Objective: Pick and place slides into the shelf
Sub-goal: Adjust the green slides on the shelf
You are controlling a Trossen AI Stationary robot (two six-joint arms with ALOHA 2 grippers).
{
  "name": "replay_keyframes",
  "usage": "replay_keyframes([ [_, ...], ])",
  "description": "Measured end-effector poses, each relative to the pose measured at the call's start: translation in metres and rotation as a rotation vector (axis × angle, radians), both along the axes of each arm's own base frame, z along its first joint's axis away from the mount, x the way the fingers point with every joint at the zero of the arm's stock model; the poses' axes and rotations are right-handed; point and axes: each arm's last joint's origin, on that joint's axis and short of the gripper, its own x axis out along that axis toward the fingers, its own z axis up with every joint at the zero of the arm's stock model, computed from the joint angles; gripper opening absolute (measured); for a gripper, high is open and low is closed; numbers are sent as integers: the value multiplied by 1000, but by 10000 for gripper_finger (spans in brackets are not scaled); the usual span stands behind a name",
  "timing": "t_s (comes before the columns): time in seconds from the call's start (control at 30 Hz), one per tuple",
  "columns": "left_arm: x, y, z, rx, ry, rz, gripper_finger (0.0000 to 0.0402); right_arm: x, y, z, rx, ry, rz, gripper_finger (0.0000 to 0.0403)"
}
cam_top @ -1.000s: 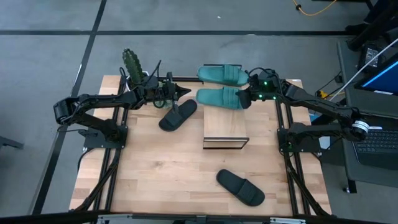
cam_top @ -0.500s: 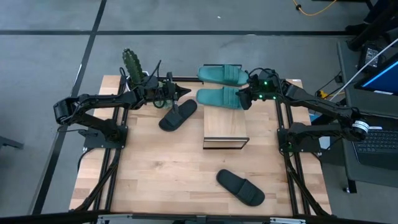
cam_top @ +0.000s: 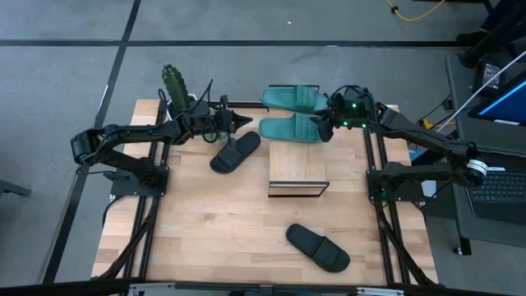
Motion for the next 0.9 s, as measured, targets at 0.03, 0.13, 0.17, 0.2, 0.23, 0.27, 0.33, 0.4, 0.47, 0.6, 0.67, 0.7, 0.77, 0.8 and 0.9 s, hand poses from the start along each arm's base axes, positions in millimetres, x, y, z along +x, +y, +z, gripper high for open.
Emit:
replay_keyframes([
  [0.03,0,0,0,0,0,0,0,0,0,1,-8,-1,3,150],
  [0.13,0,0,0,0,0,0,0,0,-1,4,-47,12,16,150],
  [0.17,0,0,0,0,0,0,0,0,-1,5,-67,22,4,150],
  [0.2,0,0,0,0,0,0,0,-1,-2,5,-89,35,-11,150],
  [0.23,0,0,0,0,0,0,0,-1,-3,5,-99,41,-30,150],
  [0.27,0,0,0,0,0,0,0,-3,-5,5,-99,43,-49,150],
  [0.33,0,0,0,0,0,0,0,-6,-9,5,-60,22,-93,150],
  [0.4,0,0,0,0,0,0,0,-9,-14,5,-14,-5,-134,150],
  [0.47,0,0,0,0,0,0,0,-13,-19,5,23,-30,-153,150],
  [0.6,0,0,0,0,0,0,0,-20,-28,6,98,-92,-172,150],
  [0.67,0,0,0,0,0,-1,0,-21,-33,5,131,-103,-188,150],
  [0.7,0,0,0,0,0,0,0,-21,-35,2,145,-101,-190,150],
  [0.77,0,0,0,0,0,0,0,-18,-41,-3,174,-97,-175,150],
  [0.8,0,0,0,0,0,0,0,-15,-44,-6,188,-96,-167,150],
  [0.9,0,0,0,2,1,-1,0,-10,-56,-15,210,-108,-184,150],
])
